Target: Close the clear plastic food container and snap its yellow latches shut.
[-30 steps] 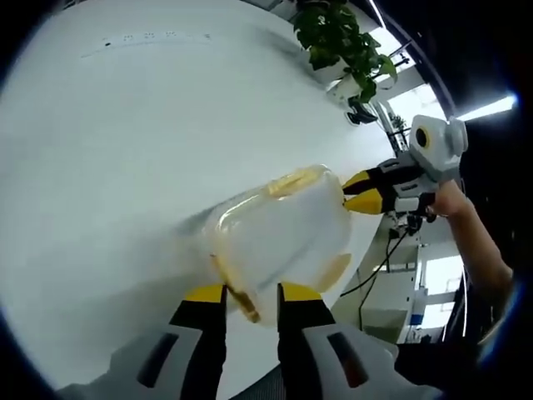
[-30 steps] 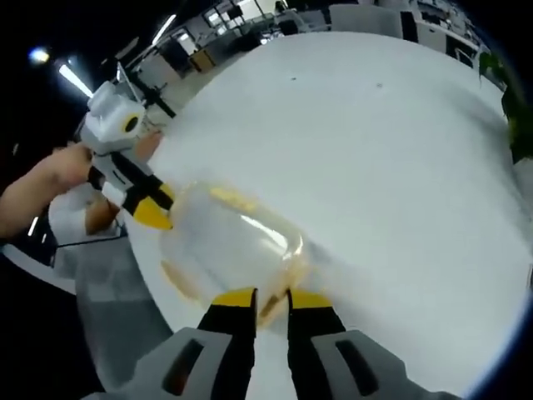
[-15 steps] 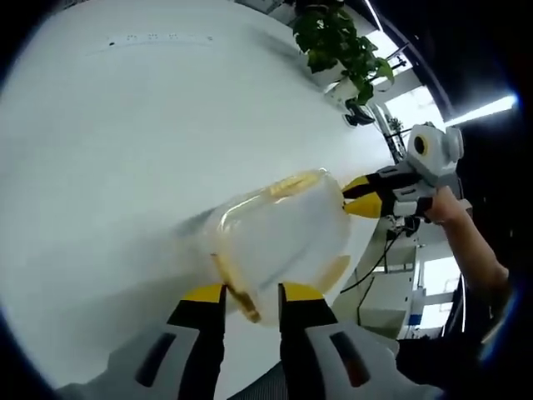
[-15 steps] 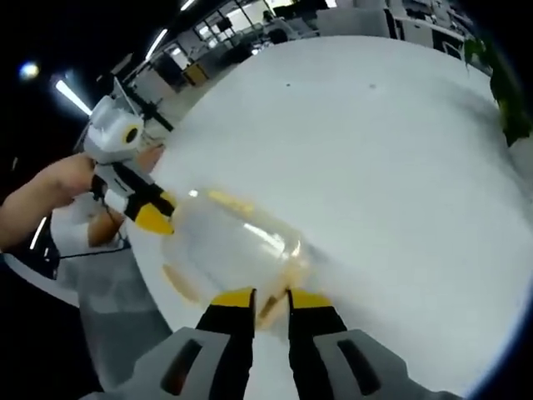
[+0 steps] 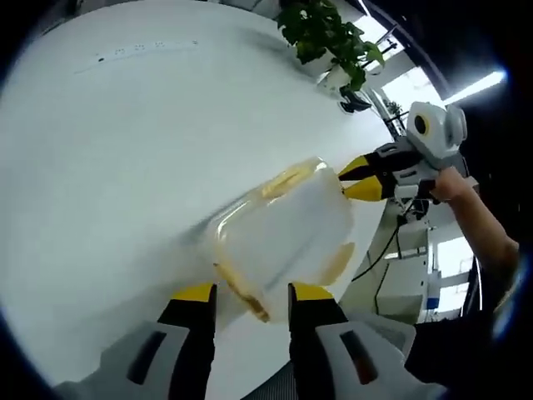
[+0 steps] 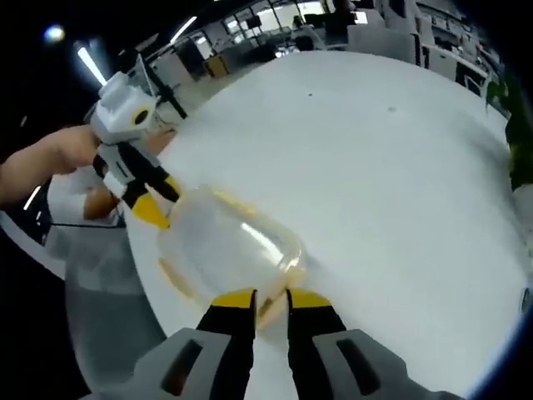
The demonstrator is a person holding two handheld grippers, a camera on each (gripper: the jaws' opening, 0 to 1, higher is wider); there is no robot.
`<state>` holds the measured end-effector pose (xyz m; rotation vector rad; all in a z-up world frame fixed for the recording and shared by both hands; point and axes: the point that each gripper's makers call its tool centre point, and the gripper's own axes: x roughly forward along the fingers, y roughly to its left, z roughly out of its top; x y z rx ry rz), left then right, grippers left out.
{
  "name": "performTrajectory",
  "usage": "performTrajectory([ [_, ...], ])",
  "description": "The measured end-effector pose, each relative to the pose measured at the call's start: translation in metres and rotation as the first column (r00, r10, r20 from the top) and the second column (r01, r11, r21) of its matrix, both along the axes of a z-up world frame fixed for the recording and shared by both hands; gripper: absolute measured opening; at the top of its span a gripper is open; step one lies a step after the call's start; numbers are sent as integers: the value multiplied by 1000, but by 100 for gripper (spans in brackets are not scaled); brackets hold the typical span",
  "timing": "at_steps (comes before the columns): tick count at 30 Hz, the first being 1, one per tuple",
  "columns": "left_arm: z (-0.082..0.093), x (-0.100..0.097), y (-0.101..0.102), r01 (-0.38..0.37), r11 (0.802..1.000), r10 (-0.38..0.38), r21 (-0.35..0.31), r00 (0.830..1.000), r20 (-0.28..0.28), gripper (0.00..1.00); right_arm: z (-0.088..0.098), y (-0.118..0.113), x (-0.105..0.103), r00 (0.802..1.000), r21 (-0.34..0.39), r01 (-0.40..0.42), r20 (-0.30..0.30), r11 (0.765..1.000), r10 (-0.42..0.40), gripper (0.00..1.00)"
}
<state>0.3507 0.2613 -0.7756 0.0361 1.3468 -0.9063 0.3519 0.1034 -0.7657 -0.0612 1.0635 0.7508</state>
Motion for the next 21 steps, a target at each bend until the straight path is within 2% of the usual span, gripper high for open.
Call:
performTrajectory([
  [3, -1, 4, 4, 51, 998, -53, 42, 997, 52, 33, 3, 1, 3, 999, -10, -28, 23, 1000, 28, 13],
  [6, 2, 7, 4, 85, 994, -92, 64, 990, 103, 33, 10, 6, 4, 999, 13, -40, 37, 999, 39, 13],
  [8, 5, 9, 3, 109, 991, -119, 81, 984, 133, 33, 15, 12, 4, 994, 8, -87, 63, 996, 87, 13],
  [13, 11, 11, -1, 178, 976, -200, 125, 960, 194, 34, 18, 23, 1, 980, -31, -174, 88, 984, 177, 14],
  [14, 11, 13, 1, 213, 963, -245, 162, 945, 216, 34, 18, 25, 3, 977, -39, -189, 96, 981, 192, 14],
  [15, 12, 13, 1, 230, 958, -266, 172, 937, 228, 34, 18, 26, 4, 976, -40, -192, 97, 981, 195, 14],
  [17, 15, 11, -4, 235, 957, -270, 167, 934, 234, 34, 18, 30, 4, 971, -44, -213, 101, 976, 216, 14],
  [18, 17, 12, -7, 249, 954, -285, 167, 925, 251, 34, 18, 31, 5, 969, -48, -218, 104, 975, 222, 14],
  [21, 20, 9, -13, 274, 947, -311, 169, 913, 263, 34, 19, 35, 6, 963, -46, -244, 109, 969, 247, 14],
])
